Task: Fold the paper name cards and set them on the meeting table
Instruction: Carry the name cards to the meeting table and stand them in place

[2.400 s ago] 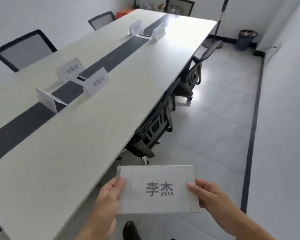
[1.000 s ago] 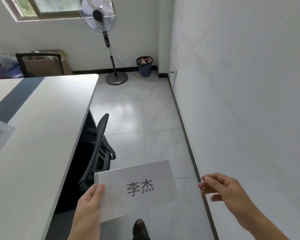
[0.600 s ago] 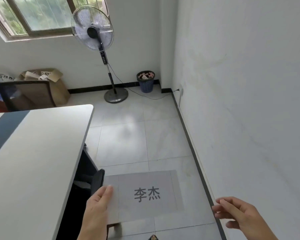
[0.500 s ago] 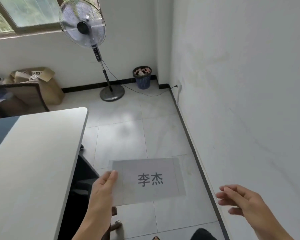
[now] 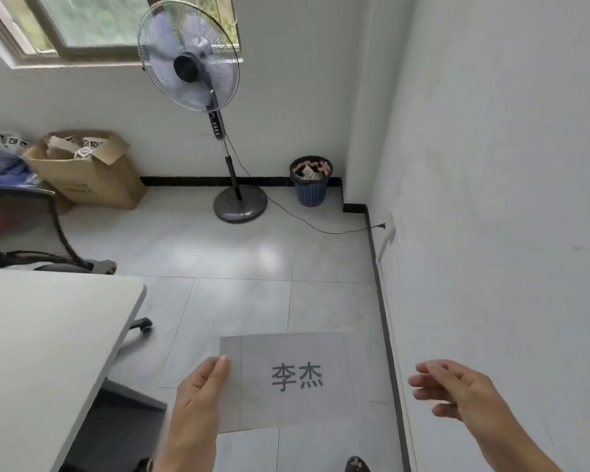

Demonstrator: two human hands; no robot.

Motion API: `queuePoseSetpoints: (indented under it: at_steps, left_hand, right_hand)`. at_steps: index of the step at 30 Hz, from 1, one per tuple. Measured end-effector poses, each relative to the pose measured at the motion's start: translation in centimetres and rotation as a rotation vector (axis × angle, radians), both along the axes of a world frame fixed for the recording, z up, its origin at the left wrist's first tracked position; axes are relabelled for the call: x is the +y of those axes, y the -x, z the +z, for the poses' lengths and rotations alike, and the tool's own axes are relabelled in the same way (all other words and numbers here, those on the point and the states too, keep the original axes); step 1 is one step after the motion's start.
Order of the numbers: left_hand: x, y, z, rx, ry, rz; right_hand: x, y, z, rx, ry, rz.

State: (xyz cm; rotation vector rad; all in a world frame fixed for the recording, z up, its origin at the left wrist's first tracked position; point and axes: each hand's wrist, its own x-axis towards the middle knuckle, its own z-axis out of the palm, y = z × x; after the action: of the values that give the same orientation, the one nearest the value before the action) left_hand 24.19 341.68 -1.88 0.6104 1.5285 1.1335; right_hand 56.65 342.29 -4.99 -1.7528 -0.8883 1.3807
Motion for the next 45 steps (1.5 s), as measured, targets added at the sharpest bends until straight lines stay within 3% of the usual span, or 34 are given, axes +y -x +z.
queuePoseSetpoints:
  at_steps: [4,13,20,26,38,45]
  left_hand:
    - [5.4,1.7,-0.4,-0.035,-0.005,0.149]
    - [21.4,11.5,-4.1,0.065,0.060,0.396]
    - [37.9,18.2,0.1,0.029,-0.122,0.417]
    - [47.1,24.7,0.4,-0.038,-0.135,0.535]
    - [62.2,39.5,0.0,-0.029,-0.033,1.050]
    - [62.9,46.1,-2.3,-0.154,-0.022,1.374]
  right_hand:
    - [12.1,1.5,1.5,-0.024,-0.019,0.189]
    - [33.8,12.1,-1.4,0.009,0.014,0.364]
    - [49.4,19.9,1.6,-0.010,-0.017,0.451]
    - [61.8,28.0,1.5,0.026,0.047,0.576]
    - [90.7,53.6,0.2,-0.009,0.001,0.988]
    - [96.5,71.7,0.2,-0.024,-0.023,1.324]
